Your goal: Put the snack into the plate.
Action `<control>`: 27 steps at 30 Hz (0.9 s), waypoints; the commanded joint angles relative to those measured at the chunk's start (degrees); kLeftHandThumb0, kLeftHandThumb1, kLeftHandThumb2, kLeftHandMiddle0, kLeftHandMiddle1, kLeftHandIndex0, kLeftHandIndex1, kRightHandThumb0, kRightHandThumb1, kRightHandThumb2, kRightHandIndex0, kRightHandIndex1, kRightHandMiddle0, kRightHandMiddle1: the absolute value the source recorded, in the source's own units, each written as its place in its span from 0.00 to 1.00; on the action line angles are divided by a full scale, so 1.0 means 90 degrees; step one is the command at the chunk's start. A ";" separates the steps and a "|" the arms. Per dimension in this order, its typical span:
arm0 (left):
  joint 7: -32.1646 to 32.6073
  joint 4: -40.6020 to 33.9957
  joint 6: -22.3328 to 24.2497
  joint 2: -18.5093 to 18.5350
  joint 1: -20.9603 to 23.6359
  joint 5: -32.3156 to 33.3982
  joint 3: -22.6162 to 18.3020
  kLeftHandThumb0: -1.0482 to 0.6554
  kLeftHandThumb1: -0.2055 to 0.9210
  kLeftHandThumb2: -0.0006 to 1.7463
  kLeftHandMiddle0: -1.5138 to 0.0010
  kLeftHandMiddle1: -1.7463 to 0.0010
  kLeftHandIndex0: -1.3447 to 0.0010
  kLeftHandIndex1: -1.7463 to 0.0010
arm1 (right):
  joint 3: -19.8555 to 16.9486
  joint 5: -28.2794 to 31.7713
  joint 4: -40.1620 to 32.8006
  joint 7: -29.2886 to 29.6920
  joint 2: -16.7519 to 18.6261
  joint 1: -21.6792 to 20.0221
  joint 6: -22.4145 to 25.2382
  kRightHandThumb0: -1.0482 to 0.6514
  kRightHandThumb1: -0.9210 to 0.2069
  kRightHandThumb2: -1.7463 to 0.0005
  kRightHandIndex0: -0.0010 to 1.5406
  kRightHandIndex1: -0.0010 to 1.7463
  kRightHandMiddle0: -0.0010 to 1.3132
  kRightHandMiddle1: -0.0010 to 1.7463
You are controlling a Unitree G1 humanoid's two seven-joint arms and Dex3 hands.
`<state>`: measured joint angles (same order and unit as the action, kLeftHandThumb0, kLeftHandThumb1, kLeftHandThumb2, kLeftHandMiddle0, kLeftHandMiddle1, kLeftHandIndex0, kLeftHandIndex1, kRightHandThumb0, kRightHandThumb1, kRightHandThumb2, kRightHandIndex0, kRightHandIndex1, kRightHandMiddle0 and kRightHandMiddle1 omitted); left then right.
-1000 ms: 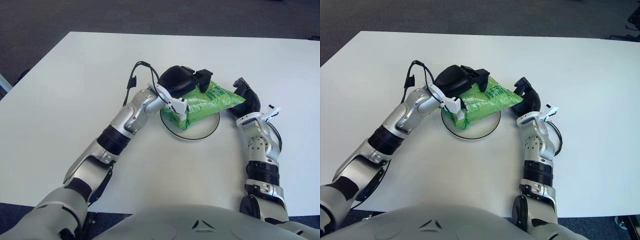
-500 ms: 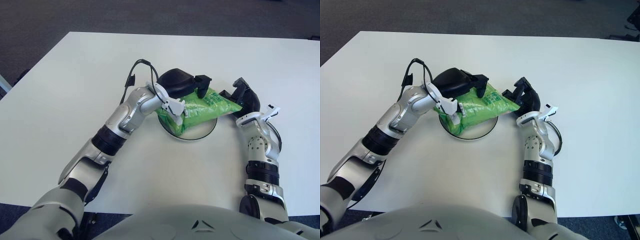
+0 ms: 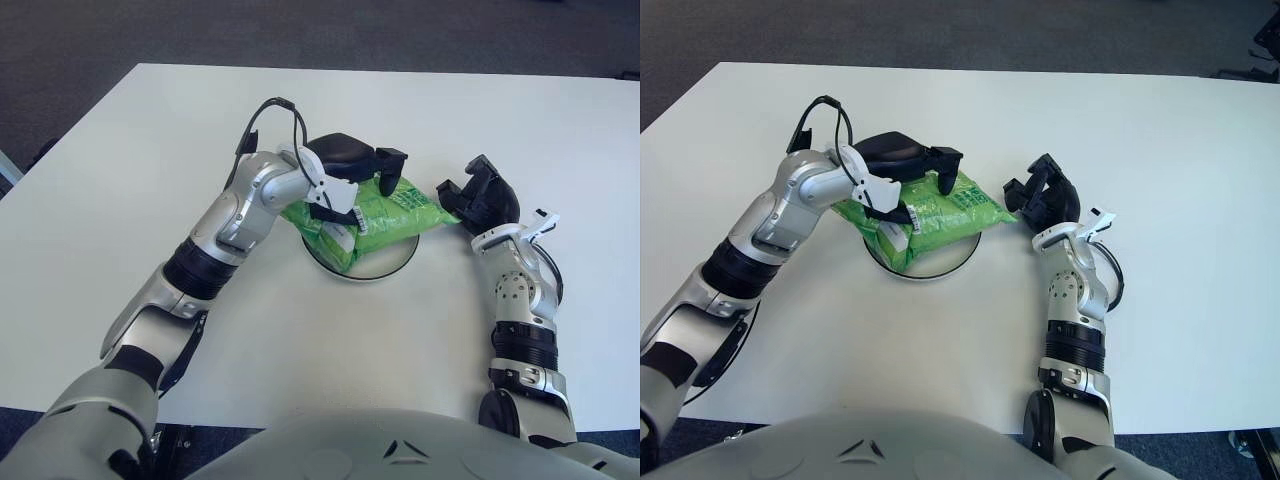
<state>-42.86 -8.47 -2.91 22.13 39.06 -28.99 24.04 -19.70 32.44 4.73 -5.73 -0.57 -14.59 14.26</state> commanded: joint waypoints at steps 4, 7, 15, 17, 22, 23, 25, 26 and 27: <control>-0.0395 -0.0119 -0.0002 0.0268 0.0352 0.0378 -0.0228 0.28 0.48 0.53 0.97 0.31 1.00 0.50 | 0.0005 -0.0063 0.0328 0.0087 0.0070 0.0293 0.0148 0.30 0.65 0.16 0.82 1.00 0.55 1.00; -0.0279 0.0017 -0.0274 0.0338 0.0299 0.0556 -0.0343 0.23 0.52 0.48 0.99 0.45 1.00 0.60 | 0.0025 -0.0086 0.0368 0.0030 0.0028 0.0285 0.0134 0.30 0.64 0.16 0.82 1.00 0.54 1.00; 0.0013 0.0331 -0.0728 0.0304 0.0212 0.1075 -0.0641 0.15 0.58 0.42 1.00 0.83 1.00 0.78 | 0.0078 -0.0130 0.0363 0.0000 -0.0011 0.0299 0.0104 0.31 0.63 0.17 0.83 1.00 0.53 1.00; 0.0136 0.0442 -0.0826 0.0288 0.0226 0.1144 -0.0729 0.13 0.62 0.40 1.00 0.87 1.00 0.81 | 0.0088 -0.0140 0.0356 0.0008 -0.0016 0.0303 0.0099 0.31 0.62 0.18 0.83 1.00 0.53 1.00; 0.0709 0.0610 -0.1068 0.0171 0.0116 0.1072 -0.0860 0.10 0.70 0.36 0.99 0.92 1.00 0.83 | 0.0103 -0.0158 0.0348 0.0023 -0.0010 0.0315 0.0038 0.31 0.62 0.18 0.83 1.00 0.53 1.00; 0.0828 0.0639 -0.1123 0.0163 0.0097 0.1037 -0.0884 0.10 0.73 0.34 0.99 0.92 1.00 0.81 | 0.0107 -0.0160 0.0343 0.0030 0.0001 0.0317 0.0024 0.31 0.62 0.18 0.83 1.00 0.53 1.00; 0.1165 0.0676 -0.1218 0.0133 0.0050 0.0893 -0.0943 0.09 0.78 0.31 0.98 0.92 1.00 0.78 | 0.0104 -0.0168 0.0337 0.0080 0.0029 0.0318 0.0003 0.31 0.62 0.18 0.83 1.00 0.53 1.00; 0.1324 0.0683 -0.1239 0.0113 0.0028 0.0816 -0.0968 0.09 0.79 0.31 0.97 0.92 1.00 0.77 | 0.0104 -0.0175 0.0333 0.0109 0.0038 0.0317 0.0001 0.31 0.62 0.18 0.83 1.00 0.53 1.00; 0.1500 0.0677 -0.1239 0.0092 0.0018 0.0736 -0.1019 0.09 0.82 0.29 0.97 0.92 1.00 0.75 | 0.0100 -0.0175 0.0338 0.0129 0.0040 0.0314 0.0008 0.31 0.62 0.18 0.83 1.00 0.53 1.00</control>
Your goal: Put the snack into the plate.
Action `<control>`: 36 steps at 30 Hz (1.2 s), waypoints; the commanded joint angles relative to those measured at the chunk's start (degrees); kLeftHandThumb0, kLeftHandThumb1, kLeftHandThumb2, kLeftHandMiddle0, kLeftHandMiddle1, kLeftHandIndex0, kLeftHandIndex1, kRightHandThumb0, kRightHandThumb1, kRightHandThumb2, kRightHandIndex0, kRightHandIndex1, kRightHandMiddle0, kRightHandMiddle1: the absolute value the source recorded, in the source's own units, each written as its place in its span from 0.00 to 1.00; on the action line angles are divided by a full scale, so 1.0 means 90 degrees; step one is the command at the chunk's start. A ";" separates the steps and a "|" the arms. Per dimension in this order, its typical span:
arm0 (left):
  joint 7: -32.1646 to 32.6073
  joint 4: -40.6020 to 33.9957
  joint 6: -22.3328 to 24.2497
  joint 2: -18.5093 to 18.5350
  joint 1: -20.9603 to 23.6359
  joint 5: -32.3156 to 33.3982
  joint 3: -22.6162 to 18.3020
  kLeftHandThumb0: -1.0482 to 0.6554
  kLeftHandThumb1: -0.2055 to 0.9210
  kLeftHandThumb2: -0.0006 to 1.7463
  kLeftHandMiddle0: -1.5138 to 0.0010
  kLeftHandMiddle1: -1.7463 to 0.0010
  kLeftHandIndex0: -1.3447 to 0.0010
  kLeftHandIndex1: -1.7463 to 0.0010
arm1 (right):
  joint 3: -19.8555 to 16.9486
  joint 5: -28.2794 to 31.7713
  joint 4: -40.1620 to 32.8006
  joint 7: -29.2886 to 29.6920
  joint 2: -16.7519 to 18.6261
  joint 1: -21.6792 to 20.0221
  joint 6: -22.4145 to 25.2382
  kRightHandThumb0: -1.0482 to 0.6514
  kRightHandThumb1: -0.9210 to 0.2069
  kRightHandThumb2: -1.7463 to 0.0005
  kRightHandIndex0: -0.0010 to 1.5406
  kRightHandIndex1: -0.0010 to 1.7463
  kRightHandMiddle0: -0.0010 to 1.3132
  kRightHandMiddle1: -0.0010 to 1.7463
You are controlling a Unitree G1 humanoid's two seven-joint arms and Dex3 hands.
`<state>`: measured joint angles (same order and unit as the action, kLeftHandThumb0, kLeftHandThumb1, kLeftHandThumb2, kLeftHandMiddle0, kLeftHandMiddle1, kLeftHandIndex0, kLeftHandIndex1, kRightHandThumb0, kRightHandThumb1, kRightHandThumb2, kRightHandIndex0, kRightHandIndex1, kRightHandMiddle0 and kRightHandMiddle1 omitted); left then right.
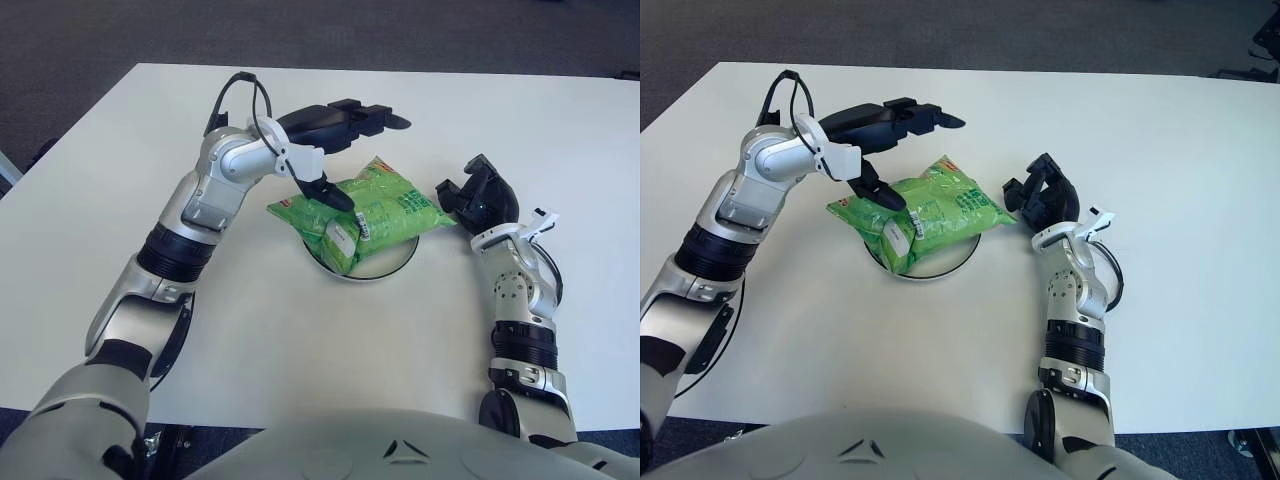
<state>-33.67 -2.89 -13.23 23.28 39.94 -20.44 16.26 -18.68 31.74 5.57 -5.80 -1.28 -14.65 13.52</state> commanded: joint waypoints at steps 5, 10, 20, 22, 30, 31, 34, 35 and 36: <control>0.0935 0.0008 -0.0012 -0.0103 -0.0123 -0.0378 -0.0285 0.11 0.89 0.26 0.92 0.91 1.00 0.69 | -0.0022 -0.0076 0.0276 0.0116 0.0101 0.0311 0.0107 0.31 0.62 0.18 0.84 1.00 0.53 1.00; 0.1262 -0.0074 0.0234 -0.0177 -0.0221 -0.0436 -0.0446 0.13 0.94 0.26 0.90 0.89 1.00 0.65 | -0.0010 -0.0076 0.0300 0.0062 0.0063 0.0305 0.0122 0.31 0.62 0.18 0.84 1.00 0.53 1.00; 0.1686 -0.0033 0.0436 -0.0073 -0.0494 -0.0354 -0.0865 0.14 1.00 0.27 0.89 0.88 1.00 0.65 | -0.0010 -0.0104 0.0328 0.0002 0.0036 0.0295 0.0119 0.31 0.62 0.18 0.84 1.00 0.53 1.00; 0.1748 -0.0035 0.0519 -0.0083 -0.0511 -0.0388 -0.0896 0.14 1.00 0.28 0.89 0.88 1.00 0.65 | -0.0015 -0.0102 0.0334 -0.0003 0.0032 0.0291 0.0125 0.31 0.62 0.18 0.84 1.00 0.53 1.00; 0.2096 0.0199 0.0556 -0.0001 -0.0744 -0.0279 -0.1177 0.15 0.99 0.26 0.90 0.88 1.00 0.70 | -0.0036 -0.0116 0.0401 -0.0064 0.0008 0.0269 0.0108 0.31 0.62 0.18 0.83 1.00 0.53 1.00; 0.2115 0.0221 0.0543 0.0004 -0.0761 -0.0252 -0.1198 0.15 0.98 0.26 0.90 0.88 1.00 0.70 | -0.0037 -0.0119 0.0403 -0.0066 0.0010 0.0268 0.0106 0.31 0.62 0.18 0.84 1.00 0.53 1.00; 0.2183 0.0252 0.0687 -0.0085 -0.0893 0.0029 -0.1432 0.17 0.97 0.26 0.90 0.88 1.00 0.72 | -0.0041 -0.0128 0.0411 -0.0069 0.0009 0.0264 0.0099 0.31 0.62 0.18 0.84 1.00 0.53 1.00; 0.2236 0.0261 0.0740 -0.0142 -0.0924 0.0105 -0.1505 0.17 0.96 0.26 0.90 0.88 1.00 0.73 | -0.0044 -0.0129 0.0417 -0.0073 0.0006 0.0262 0.0097 0.31 0.62 0.18 0.84 1.00 0.53 1.00; 0.2273 0.0265 0.0769 -0.0176 -0.0939 0.0145 -0.1540 0.18 0.95 0.26 0.89 0.87 1.00 0.72 | -0.0046 -0.0129 0.0421 -0.0077 0.0004 0.0261 0.0095 0.31 0.62 0.18 0.84 1.00 0.53 1.00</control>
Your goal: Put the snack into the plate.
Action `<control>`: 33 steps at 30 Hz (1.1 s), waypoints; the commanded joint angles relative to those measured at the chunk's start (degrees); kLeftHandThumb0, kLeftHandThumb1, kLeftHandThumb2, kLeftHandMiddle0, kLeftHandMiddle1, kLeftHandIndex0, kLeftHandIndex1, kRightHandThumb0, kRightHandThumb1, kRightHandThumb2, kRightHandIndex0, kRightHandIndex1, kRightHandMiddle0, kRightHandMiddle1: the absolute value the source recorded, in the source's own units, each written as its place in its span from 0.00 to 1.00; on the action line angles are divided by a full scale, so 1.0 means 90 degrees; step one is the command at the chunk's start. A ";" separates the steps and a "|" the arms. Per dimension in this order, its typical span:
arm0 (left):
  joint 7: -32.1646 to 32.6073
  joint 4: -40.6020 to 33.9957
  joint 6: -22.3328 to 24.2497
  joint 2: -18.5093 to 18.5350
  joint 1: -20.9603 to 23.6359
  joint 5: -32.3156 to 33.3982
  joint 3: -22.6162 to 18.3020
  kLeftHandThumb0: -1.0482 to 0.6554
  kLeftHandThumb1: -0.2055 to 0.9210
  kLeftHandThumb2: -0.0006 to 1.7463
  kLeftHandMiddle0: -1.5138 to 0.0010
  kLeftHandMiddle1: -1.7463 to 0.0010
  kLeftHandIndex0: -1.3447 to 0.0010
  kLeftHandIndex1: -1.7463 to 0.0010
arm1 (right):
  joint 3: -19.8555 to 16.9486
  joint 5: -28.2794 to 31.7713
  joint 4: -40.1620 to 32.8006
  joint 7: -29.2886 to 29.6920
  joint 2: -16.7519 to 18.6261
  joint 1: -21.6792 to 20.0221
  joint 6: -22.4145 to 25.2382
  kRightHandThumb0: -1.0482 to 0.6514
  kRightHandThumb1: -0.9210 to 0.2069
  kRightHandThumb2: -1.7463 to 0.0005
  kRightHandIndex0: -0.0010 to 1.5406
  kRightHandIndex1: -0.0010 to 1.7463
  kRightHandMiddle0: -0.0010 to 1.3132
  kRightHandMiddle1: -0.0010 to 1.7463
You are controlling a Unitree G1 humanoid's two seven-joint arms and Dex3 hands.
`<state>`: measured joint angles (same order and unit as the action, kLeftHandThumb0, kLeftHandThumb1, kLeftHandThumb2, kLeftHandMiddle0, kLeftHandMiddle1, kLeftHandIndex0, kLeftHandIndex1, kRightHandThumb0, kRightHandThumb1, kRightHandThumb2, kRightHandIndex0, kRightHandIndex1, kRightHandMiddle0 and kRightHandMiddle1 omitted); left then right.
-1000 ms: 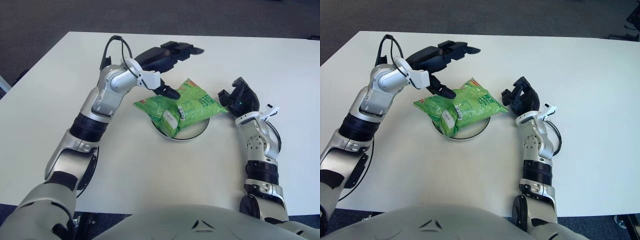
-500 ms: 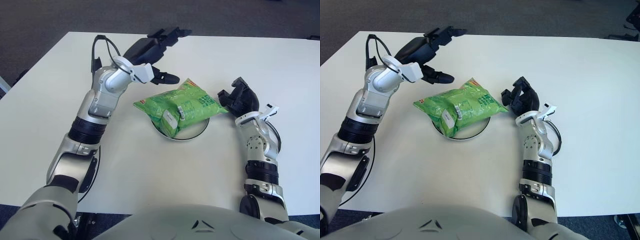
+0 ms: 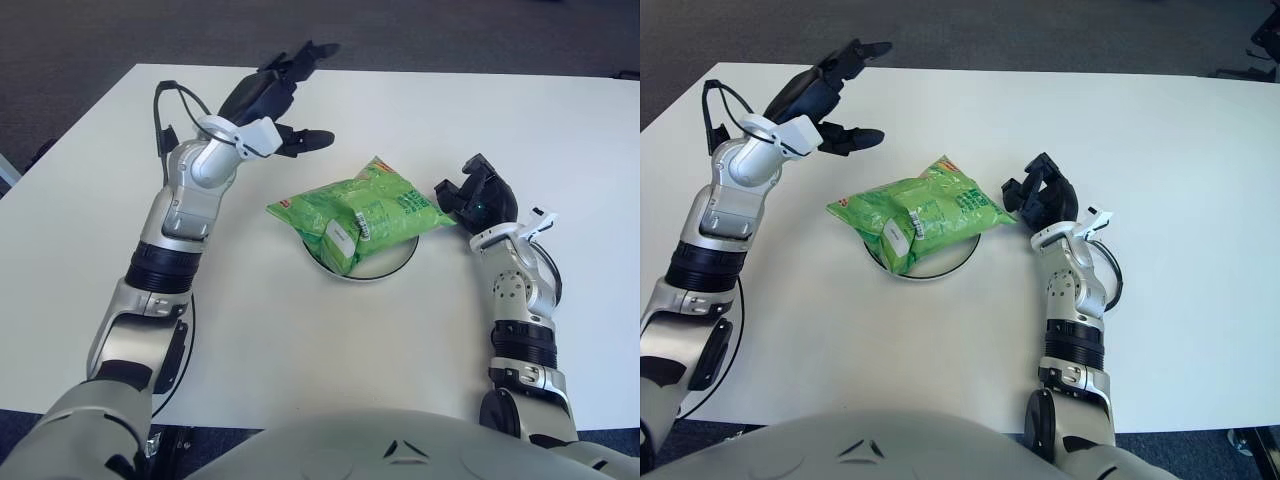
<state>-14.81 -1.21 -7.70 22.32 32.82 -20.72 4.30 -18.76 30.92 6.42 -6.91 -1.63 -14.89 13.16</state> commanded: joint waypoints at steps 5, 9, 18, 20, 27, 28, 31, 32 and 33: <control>0.0532 0.0347 0.0111 -0.0136 -0.0187 0.0254 -0.0387 0.19 0.89 0.30 0.88 0.83 1.00 0.68 | -0.0051 -0.0032 0.0365 0.0034 0.0025 0.0270 0.0136 0.31 0.62 0.18 0.84 1.00 0.53 1.00; 0.0776 0.0402 0.0052 -0.0166 -0.0239 0.0222 -0.0429 0.19 0.88 0.31 0.88 0.80 1.00 0.66 | -0.0056 -0.0033 0.0378 0.0027 0.0023 0.0264 0.0139 0.31 0.62 0.18 0.83 1.00 0.53 1.00; 0.1754 0.0387 0.0387 -0.0470 -0.0776 0.0041 -0.0675 0.19 0.90 0.32 0.92 0.75 1.00 0.62 | -0.0070 -0.0038 0.0451 0.0013 -0.0018 0.0221 0.0167 0.31 0.62 0.18 0.83 1.00 0.53 1.00; 0.1845 0.0366 0.0485 -0.0578 -0.0883 0.0177 -0.0767 0.20 0.91 0.31 0.92 0.73 1.00 0.62 | -0.0080 -0.0029 0.0475 0.0007 -0.0025 0.0203 0.0171 0.31 0.62 0.18 0.83 1.00 0.53 1.00; 0.1903 0.0412 0.0587 -0.0979 -0.1400 0.1239 -0.1395 0.26 0.90 0.36 0.87 0.58 1.00 0.60 | -0.0092 -0.0036 0.0522 -0.0041 -0.0029 0.0189 0.0136 0.31 0.62 0.18 0.82 1.00 0.53 1.00; 0.1915 0.0404 0.0600 -0.1006 -0.1442 0.1326 -0.1456 0.28 0.90 0.38 0.86 0.57 1.00 0.59 | -0.0094 -0.0036 0.0526 -0.0047 -0.0027 0.0189 0.0128 0.31 0.62 0.18 0.82 1.00 0.53 1.00; 0.1995 0.0338 0.0586 -0.1111 -0.1648 0.1568 -0.1646 0.31 0.88 0.42 0.85 0.55 1.00 0.58 | -0.0099 -0.0027 0.0539 -0.0066 -0.0032 0.0175 0.0115 0.31 0.62 0.18 0.82 1.00 0.53 1.00; 0.2027 0.0200 0.0587 -0.1202 -0.1833 0.1653 -0.1693 0.32 0.87 0.44 0.84 0.54 1.00 0.57 | -0.0095 -0.0029 0.0543 -0.0078 -0.0038 0.0172 0.0111 0.31 0.62 0.18 0.83 1.00 0.53 1.00; 0.2046 0.0099 0.0590 -0.1262 -0.1959 0.1708 -0.1716 0.34 0.86 0.46 0.83 0.52 1.00 0.55 | -0.0093 -0.0033 0.0546 -0.0087 -0.0041 0.0171 0.0108 0.31 0.62 0.18 0.83 1.00 0.53 1.00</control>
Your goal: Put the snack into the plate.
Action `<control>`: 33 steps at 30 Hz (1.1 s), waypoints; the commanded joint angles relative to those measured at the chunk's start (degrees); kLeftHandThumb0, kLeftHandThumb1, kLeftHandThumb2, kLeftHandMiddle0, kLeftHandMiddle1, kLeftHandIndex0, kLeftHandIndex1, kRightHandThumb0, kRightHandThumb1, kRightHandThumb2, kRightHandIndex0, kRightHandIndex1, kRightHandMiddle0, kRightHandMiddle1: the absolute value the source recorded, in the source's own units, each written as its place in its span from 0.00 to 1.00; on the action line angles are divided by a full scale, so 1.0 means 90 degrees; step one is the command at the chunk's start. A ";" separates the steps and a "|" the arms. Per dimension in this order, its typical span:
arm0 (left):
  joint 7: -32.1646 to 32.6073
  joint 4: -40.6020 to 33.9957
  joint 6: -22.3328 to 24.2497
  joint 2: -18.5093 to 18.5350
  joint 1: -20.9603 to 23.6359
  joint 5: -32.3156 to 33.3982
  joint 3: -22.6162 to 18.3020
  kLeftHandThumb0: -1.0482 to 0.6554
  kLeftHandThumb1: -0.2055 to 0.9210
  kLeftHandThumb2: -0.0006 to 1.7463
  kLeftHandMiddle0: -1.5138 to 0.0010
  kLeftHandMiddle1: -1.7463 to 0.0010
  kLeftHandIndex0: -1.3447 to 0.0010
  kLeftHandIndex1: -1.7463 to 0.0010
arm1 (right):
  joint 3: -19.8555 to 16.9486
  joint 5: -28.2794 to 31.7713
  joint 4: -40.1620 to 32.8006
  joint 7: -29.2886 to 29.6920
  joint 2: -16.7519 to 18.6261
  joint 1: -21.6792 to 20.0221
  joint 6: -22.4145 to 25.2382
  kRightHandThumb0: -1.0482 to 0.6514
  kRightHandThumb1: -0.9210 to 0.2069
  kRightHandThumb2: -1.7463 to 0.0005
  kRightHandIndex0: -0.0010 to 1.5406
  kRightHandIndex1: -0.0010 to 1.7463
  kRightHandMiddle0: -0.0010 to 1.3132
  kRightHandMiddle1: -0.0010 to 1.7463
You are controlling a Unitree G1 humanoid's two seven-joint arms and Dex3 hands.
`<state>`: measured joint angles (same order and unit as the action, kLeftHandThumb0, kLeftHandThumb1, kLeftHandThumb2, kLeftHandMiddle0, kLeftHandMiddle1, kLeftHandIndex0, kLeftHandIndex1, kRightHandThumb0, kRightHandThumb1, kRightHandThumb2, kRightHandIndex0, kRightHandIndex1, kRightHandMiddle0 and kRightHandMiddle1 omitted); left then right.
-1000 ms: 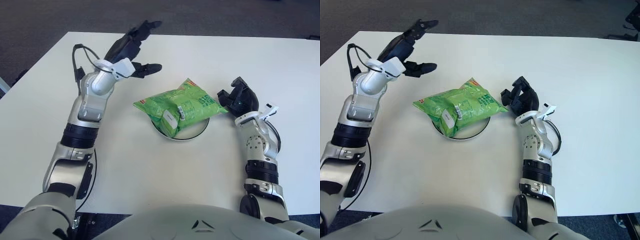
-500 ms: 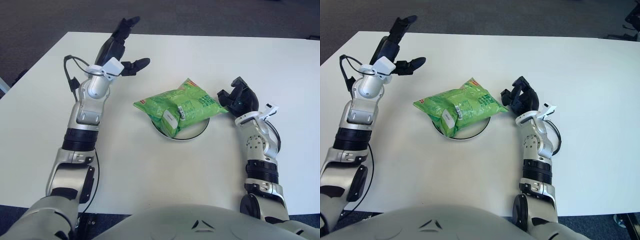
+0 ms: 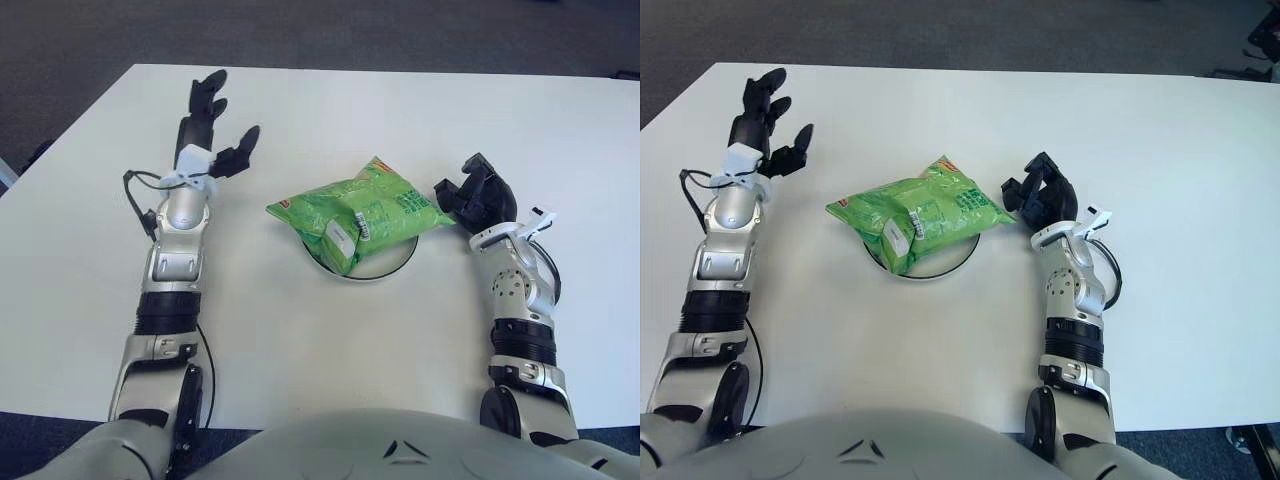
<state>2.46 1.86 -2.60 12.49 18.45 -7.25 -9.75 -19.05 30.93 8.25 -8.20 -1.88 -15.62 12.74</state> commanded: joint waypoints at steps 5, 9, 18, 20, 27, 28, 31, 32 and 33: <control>0.0113 -0.0459 0.0001 -0.0343 -0.0832 0.0465 -0.0220 0.37 0.83 0.50 0.81 0.48 1.00 0.51 | -0.0063 -0.0046 0.0364 0.0041 -0.0032 0.0215 0.0170 0.31 0.62 0.18 0.83 1.00 0.53 1.00; 0.0072 -0.0422 0.0159 -0.0465 -0.1043 0.0805 -0.0336 0.38 0.83 0.52 0.80 0.44 1.00 0.46 | -0.0047 -0.0079 0.0392 0.0043 -0.0051 0.0195 0.0155 0.31 0.62 0.18 0.83 1.00 0.53 1.00; -0.0082 0.0183 0.0181 -0.0646 -0.1213 0.1683 -0.0733 0.36 0.86 0.52 0.77 0.32 1.00 0.24 | -0.0056 -0.0121 0.0517 0.0074 -0.0108 0.0118 0.0133 0.31 0.62 0.18 0.83 1.00 0.53 1.00; -0.0316 0.0666 -0.0115 -0.0679 -0.1332 0.1997 -0.0909 0.37 0.89 0.47 0.74 0.26 0.97 0.17 | -0.0047 -0.0177 0.0628 0.0075 -0.0160 0.0068 0.0120 0.31 0.62 0.18 0.83 1.00 0.53 1.00; -0.0346 0.1270 -0.0367 -0.0815 -0.1257 0.2403 -0.1173 0.39 0.86 0.43 0.64 0.05 0.79 0.01 | 0.0127 -0.0551 0.0981 0.0004 -0.0430 -0.0020 -0.0056 0.31 0.62 0.18 0.83 1.00 0.53 1.00; -0.0304 0.1334 -0.0400 -0.0832 -0.1243 0.2406 -0.1189 0.39 0.83 0.45 0.61 0.03 0.77 0.01 | 0.0175 -0.0643 0.1034 0.0000 -0.0485 -0.0025 -0.0102 0.31 0.61 0.19 0.84 1.00 0.52 1.00; -0.0132 0.1472 -0.0533 -0.0909 -0.1242 0.2320 -0.1206 0.39 0.77 0.50 0.56 0.01 0.74 0.00 | 0.0367 -0.1060 0.1212 0.0028 -0.0686 -0.0030 -0.0266 0.32 0.60 0.20 0.83 1.00 0.51 1.00; -0.0099 0.1503 -0.0570 -0.0926 -0.1245 0.2298 -0.1206 0.38 0.76 0.51 0.55 0.01 0.73 0.00 | 0.0401 -0.1146 0.1252 0.0031 -0.0725 -0.0033 -0.0305 0.32 0.59 0.20 0.83 1.00 0.51 1.00; -0.0065 0.1580 -0.0647 -0.0946 -0.1263 0.2266 -0.1210 0.38 0.74 0.52 0.54 0.01 0.72 0.00 | 0.0479 -0.1308 0.1302 0.0056 -0.0789 -0.0031 -0.0382 0.32 0.59 0.20 0.83 1.00 0.51 1.00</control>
<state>0.60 11.97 -6.24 7.41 11.88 13.26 -20.41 -16.30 23.11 15.43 -9.01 -8.11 -19.13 8.13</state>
